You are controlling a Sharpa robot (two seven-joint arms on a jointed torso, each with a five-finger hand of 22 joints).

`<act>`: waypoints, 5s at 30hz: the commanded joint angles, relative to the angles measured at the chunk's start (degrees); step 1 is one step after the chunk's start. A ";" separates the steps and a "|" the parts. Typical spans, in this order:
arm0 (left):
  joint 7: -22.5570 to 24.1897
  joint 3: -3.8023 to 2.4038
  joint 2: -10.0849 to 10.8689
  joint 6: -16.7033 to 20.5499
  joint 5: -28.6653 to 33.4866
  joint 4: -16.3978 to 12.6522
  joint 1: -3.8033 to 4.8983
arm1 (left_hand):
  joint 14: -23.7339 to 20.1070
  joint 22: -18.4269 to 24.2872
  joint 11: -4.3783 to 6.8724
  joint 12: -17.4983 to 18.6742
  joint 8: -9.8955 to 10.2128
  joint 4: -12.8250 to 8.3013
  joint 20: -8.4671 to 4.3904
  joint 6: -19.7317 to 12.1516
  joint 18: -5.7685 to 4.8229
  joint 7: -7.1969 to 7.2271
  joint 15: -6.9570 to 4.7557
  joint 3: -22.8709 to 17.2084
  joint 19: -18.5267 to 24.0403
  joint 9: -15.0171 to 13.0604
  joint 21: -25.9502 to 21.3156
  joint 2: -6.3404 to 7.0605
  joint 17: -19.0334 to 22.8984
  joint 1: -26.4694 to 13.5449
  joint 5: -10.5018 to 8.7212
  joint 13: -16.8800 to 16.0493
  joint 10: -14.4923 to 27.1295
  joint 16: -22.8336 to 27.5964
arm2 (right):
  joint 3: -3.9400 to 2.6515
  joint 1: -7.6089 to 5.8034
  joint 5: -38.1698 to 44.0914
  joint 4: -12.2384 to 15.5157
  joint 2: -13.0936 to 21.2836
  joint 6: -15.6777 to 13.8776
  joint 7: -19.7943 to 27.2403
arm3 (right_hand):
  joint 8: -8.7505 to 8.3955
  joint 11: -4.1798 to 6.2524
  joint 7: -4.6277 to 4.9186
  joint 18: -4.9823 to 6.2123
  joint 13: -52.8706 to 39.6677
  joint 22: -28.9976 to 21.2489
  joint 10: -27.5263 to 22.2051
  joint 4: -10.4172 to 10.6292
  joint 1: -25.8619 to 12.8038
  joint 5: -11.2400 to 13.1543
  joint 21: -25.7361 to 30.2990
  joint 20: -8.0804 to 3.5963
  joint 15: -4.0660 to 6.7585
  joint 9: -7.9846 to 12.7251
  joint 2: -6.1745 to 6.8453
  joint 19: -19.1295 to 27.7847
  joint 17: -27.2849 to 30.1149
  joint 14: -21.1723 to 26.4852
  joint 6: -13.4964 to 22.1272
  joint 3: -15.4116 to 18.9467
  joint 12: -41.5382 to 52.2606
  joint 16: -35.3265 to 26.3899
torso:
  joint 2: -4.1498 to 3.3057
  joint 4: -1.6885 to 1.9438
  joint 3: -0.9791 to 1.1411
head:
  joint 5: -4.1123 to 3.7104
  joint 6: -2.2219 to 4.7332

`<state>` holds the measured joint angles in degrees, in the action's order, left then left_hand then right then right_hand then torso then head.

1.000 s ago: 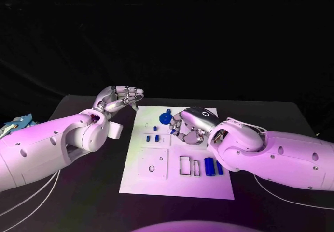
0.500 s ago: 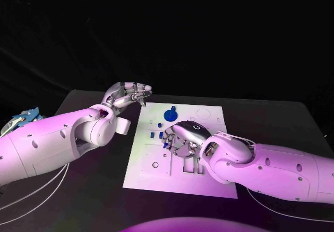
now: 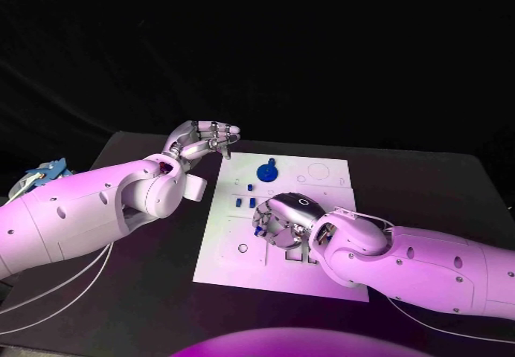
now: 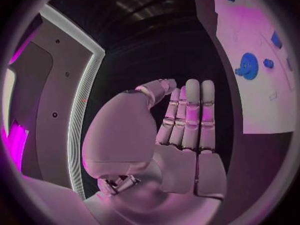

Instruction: Assemble the parts on the task board

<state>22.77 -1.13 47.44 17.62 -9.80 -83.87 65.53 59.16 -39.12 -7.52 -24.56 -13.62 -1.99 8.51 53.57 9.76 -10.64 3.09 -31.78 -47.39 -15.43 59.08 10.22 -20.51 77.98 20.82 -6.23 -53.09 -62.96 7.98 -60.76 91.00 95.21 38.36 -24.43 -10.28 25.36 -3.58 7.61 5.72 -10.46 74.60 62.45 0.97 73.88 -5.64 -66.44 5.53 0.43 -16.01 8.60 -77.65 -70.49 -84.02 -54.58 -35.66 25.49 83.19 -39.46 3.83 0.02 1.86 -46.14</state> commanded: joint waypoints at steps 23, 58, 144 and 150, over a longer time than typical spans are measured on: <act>-0.32 -0.05 -0.21 -0.32 0.44 0.01 0.04 | -0.17 -0.06 -0.12 0.20 0.26 -0.16 0.00 -0.04 0.71 -0.29 0.07 0.11 0.46 -0.05 0.22 -0.10 0.10 -0.09 0.07 0.08 0.54 0.15 | 0.06 0.34 1.88 -1.37 -0.32 0.71 -1.30 | -0.05 0.02 0.01 -0.33 0.09 0.18 0.32 0.22 -0.19 0.34 0.07 -0.16 0.24 -0.09 -0.24 -0.11 -0.21 -1.89 -0.18 -0.20 -0.40 -0.17 | 0.01 0.02 -0.02 | -0.23 -0.20; -1.18 -0.05 -0.14 -0.67 0.44 0.42 0.05 | -0.20 -0.07 -0.18 0.22 0.29 -0.13 0.08 -0.10 0.72 -0.30 0.13 0.21 0.55 -0.06 0.19 -0.09 0.11 -0.24 0.06 0.15 0.81 0.09 | 0.04 0.33 7.08 1.88 0.71 2.25 -4.35 | -0.02 -0.02 0.05 -0.41 0.10 0.45 0.44 0.24 -0.29 0.33 -0.27 -0.17 0.24 -0.17 -0.12 -0.31 -0.23 -1.91 -0.23 -0.05 -0.56 -0.19 | 0.01 -0.01 0.01 | -0.14 -0.31; -2.18 -0.05 -0.10 -1.20 0.24 0.39 0.04 | -0.32 -0.07 -0.24 0.23 0.28 -0.19 0.18 -0.14 0.75 -0.32 0.19 0.27 0.67 -0.10 0.15 -0.15 0.14 -0.26 0.08 0.23 1.24 0.02 | 0.10 -1.03 21.38 3.67 -1.83 11.71 -13.66 | -0.02 0.07 -0.13 -0.64 0.08 1.15 0.84 0.92 -1.02 0.49 -1.21 -0.17 0.28 -0.28 0.11 -0.86 -0.11 -1.91 -0.39 0.26 -0.82 -0.28 | 0.02 0.00 0.00 | 0.73 -1.16; -2.28 -0.05 -0.09 -1.26 0.21 0.39 0.04 | -0.35 -0.08 -0.27 0.19 0.29 -0.20 0.22 -0.19 0.75 -0.34 0.22 0.33 0.70 -0.11 0.15 -0.16 0.14 -0.31 0.08 0.25 1.38 -0.04 | 0.13 -1.02 21.37 3.59 -1.83 12.13 -13.78 | -0.02 0.10 -0.16 -0.65 0.07 1.20 0.92 1.03 -1.10 0.52 -1.27 -0.19 0.30 -0.30 0.11 -0.90 -0.15 -1.93 -0.42 0.25 -0.88 -0.27 | 0.01 -0.03 -0.02 | 0.76 -1.21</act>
<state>20.34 -1.13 47.45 17.33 -9.64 -83.38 65.53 59.16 -39.15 -7.68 -24.57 -13.62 -2.15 8.70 53.57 9.76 -10.64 3.09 -31.62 -47.20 -15.45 59.08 10.22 -20.44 77.98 20.82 -6.06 -52.11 -62.97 8.06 -61.84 111.72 98.85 36.59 -13.71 -23.63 24.95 -3.40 7.40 5.74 -10.46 74.93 63.08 1.60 73.43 -5.29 -67.54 5.34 0.43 -16.29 8.62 -78.28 -70.58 -84.02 -54.59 -35.33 24.85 83.19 -39.43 3.82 0.02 2.58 -47.32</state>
